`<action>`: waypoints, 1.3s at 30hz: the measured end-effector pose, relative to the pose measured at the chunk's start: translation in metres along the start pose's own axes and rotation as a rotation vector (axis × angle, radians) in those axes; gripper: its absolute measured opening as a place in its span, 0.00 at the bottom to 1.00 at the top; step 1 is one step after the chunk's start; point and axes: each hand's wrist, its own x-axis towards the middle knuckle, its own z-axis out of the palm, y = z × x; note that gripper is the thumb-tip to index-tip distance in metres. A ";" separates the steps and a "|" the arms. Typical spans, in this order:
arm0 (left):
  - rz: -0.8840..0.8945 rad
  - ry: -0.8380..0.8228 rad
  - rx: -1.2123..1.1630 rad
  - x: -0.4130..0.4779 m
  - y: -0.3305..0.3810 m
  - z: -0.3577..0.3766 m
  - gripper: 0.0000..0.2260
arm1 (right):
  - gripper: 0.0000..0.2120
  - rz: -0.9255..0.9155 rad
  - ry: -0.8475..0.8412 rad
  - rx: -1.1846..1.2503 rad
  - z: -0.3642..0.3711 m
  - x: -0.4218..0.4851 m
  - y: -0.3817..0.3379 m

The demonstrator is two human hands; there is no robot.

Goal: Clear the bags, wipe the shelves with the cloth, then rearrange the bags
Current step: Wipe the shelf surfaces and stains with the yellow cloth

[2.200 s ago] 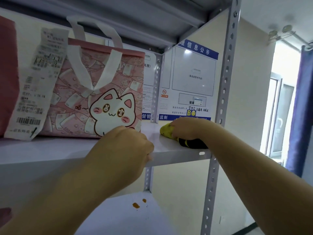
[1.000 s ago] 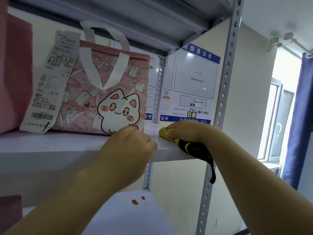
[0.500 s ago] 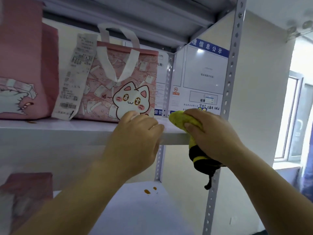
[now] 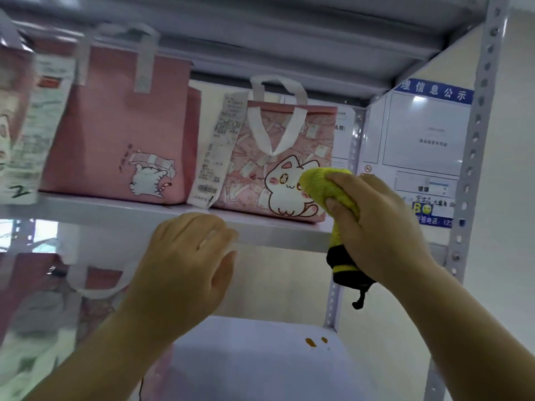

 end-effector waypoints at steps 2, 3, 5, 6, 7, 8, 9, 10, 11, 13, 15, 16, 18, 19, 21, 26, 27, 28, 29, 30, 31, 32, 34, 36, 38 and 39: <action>-0.034 -0.022 0.032 -0.004 -0.013 -0.009 0.12 | 0.17 -0.018 -0.011 0.027 0.006 0.006 -0.009; -0.048 -0.035 0.050 -0.005 -0.020 -0.013 0.13 | 0.17 -0.022 -0.021 0.040 0.009 0.009 -0.015; -0.072 -0.047 0.084 -0.005 -0.033 -0.019 0.15 | 0.18 -0.026 -0.051 0.058 0.015 0.014 -0.025; -0.084 -0.053 0.096 -0.005 -0.040 -0.022 0.15 | 0.18 -0.028 -0.074 0.059 0.018 0.017 -0.030; -0.096 -0.059 0.103 -0.005 -0.047 -0.023 0.15 | 0.18 -0.030 -0.103 0.054 0.021 0.019 -0.035; -0.105 -0.062 0.108 -0.004 -0.054 -0.024 0.16 | 0.18 -0.029 -0.137 0.047 0.025 0.022 -0.039; -0.111 -0.065 0.110 -0.004 -0.061 -0.025 0.16 | 0.18 -0.019 -0.181 0.038 0.028 0.025 -0.043; -0.118 -0.071 0.108 -0.005 -0.067 -0.024 0.16 | 0.17 0.000 -0.242 0.017 0.032 0.027 -0.047; -0.122 -0.080 0.104 -0.006 -0.074 -0.022 0.16 | 0.16 0.017 -0.312 -0.020 0.037 0.029 -0.051; -0.121 -0.097 0.094 -0.008 -0.088 -0.020 0.17 | 0.13 0.043 -0.438 -0.110 0.045 0.033 -0.059; -0.105 -0.103 0.076 -0.011 -0.104 -0.018 0.17 | 0.11 0.083 -0.481 -0.117 0.050 0.039 -0.067; -0.096 -0.094 0.063 -0.012 -0.111 -0.017 0.17 | 0.10 0.097 -0.486 -0.092 0.053 0.041 -0.073; -0.082 -0.072 0.044 -0.016 -0.126 -0.017 0.17 | 0.10 0.094 -0.490 -0.043 0.060 0.047 -0.087; -0.077 -0.066 0.039 -0.017 -0.132 -0.018 0.18 | 0.10 0.084 -0.490 -0.028 0.065 0.050 -0.094; -0.069 -0.060 0.031 -0.018 -0.144 -0.019 0.19 | 0.11 0.070 -0.490 -0.006 0.075 0.054 -0.110; -0.076 -0.159 -0.009 -0.011 -0.165 -0.026 0.23 | 0.12 0.122 -0.507 0.027 0.085 0.063 -0.132; -0.080 -0.220 -0.004 -0.008 -0.167 -0.028 0.25 | 0.12 0.135 -0.509 0.025 0.085 0.064 -0.133; -0.080 -0.284 0.003 -0.005 -0.170 -0.031 0.27 | 0.11 0.143 -0.510 0.020 0.085 0.064 -0.134; -0.082 -0.340 0.004 -0.002 -0.171 -0.032 0.30 | 0.12 0.148 -0.511 0.013 0.085 0.064 -0.135; -0.091 -0.381 -0.002 0.001 -0.173 -0.034 0.34 | 0.12 0.152 -0.511 0.006 0.085 0.065 -0.137; -0.100 -0.411 -0.006 0.004 -0.176 -0.034 0.37 | 0.13 0.157 -0.511 0.000 0.085 0.065 -0.138; -0.099 -0.430 -0.002 0.006 -0.179 -0.034 0.40 | 0.13 0.162 -0.510 -0.008 0.085 0.065 -0.140; -0.078 -0.445 0.002 0.009 -0.185 -0.032 0.44 | 0.13 0.167 -0.507 -0.020 0.086 0.065 -0.142; -0.059 -0.458 0.001 0.012 -0.189 -0.031 0.45 | 0.13 0.175 -0.503 -0.007 0.086 0.065 -0.143; -0.047 -0.493 0.005 0.012 -0.192 -0.028 0.45 | 0.13 0.182 -0.507 0.009 0.086 0.066 -0.143; -0.043 -0.509 0.006 0.013 -0.192 -0.027 0.45 | 0.13 0.183 -0.511 0.010 0.086 0.067 -0.143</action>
